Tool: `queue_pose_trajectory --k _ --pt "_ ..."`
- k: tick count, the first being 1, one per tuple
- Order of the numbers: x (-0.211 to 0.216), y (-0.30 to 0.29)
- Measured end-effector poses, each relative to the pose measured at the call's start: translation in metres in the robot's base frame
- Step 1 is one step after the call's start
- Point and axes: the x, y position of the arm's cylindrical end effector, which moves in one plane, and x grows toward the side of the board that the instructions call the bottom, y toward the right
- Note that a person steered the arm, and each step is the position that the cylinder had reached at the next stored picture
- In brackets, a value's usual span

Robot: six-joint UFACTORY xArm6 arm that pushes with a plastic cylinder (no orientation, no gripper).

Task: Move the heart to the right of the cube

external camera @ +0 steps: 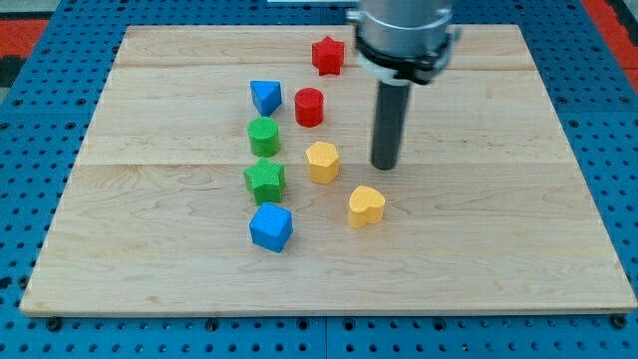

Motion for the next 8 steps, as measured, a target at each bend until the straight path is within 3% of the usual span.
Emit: queue_pose_trajectory --k 2,4,6,8 --pt "0.033 0.005" --pt "0.041 -0.015" --pt "0.048 -0.072" --pt "0.045 -0.063"
